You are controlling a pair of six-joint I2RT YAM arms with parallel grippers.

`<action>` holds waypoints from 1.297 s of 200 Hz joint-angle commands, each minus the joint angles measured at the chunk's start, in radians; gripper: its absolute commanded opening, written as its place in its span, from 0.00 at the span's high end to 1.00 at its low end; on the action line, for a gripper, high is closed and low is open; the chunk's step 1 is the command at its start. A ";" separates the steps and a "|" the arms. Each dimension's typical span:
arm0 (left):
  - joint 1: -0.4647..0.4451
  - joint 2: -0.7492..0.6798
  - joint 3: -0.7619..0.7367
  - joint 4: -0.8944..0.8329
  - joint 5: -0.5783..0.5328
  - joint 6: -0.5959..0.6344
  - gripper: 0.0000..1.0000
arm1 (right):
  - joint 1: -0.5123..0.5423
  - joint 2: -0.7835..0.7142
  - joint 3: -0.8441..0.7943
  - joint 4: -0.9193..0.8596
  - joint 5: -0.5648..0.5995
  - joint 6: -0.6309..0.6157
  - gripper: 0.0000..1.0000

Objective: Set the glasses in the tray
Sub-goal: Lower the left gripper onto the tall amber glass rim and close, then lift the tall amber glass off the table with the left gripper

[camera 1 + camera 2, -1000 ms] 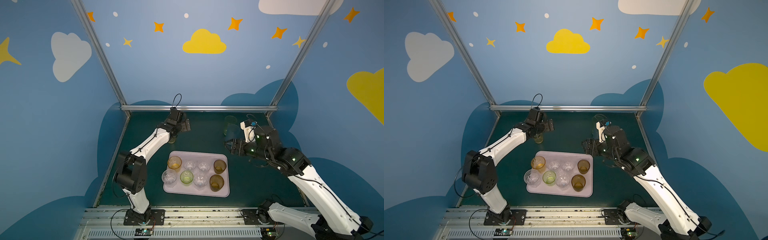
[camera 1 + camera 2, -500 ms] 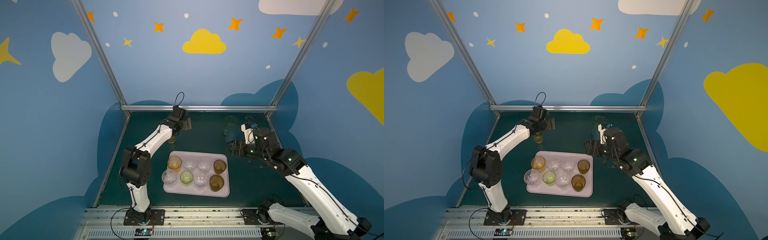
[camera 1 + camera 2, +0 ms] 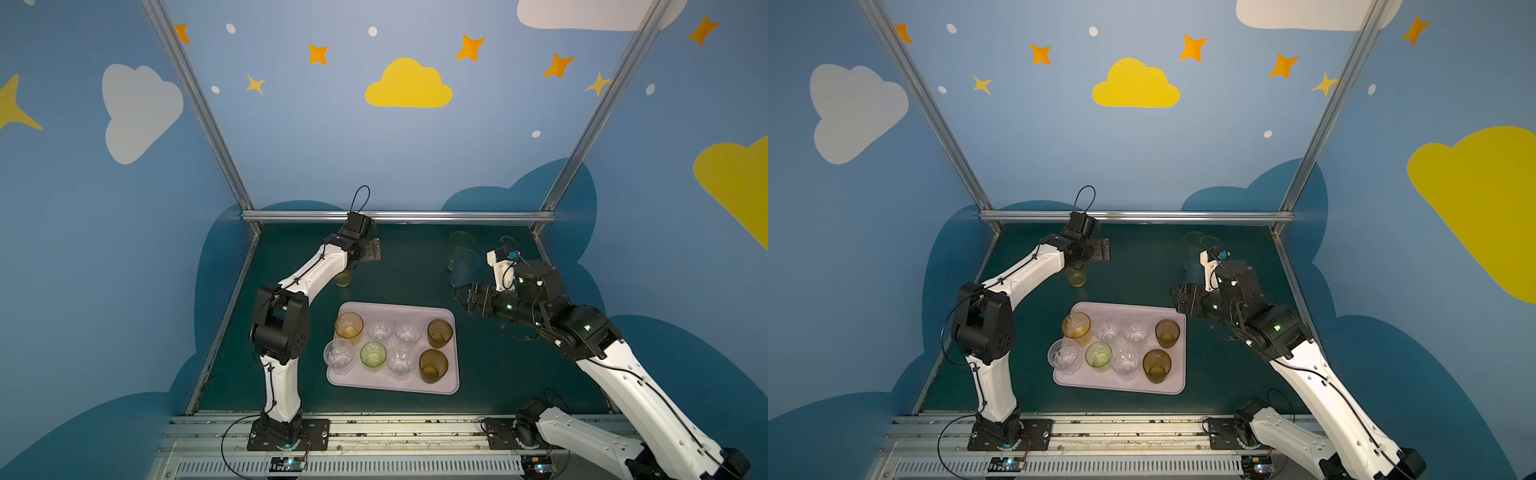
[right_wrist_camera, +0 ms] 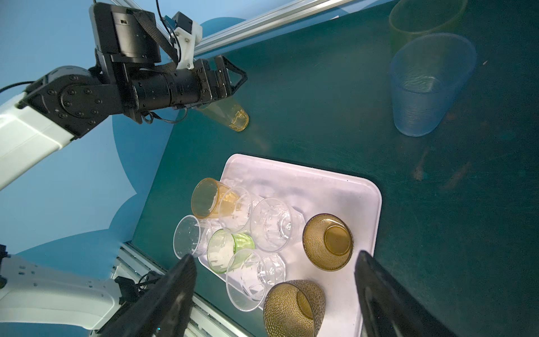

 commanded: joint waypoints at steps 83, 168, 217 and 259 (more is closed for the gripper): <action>0.006 0.111 0.136 -0.156 -0.111 0.048 0.45 | -0.016 0.000 -0.012 0.030 -0.025 0.012 0.16; 0.006 0.120 0.149 -0.178 -0.124 0.046 0.71 | -0.026 -0.011 0.017 0.033 -0.032 0.034 0.16; 0.007 0.125 0.159 -0.203 -0.131 0.050 0.96 | -0.030 -0.031 0.037 0.053 -0.075 0.049 0.16; 0.006 0.119 0.156 -0.209 -0.123 0.035 0.96 | -0.032 -0.059 0.041 0.056 -0.106 0.054 0.16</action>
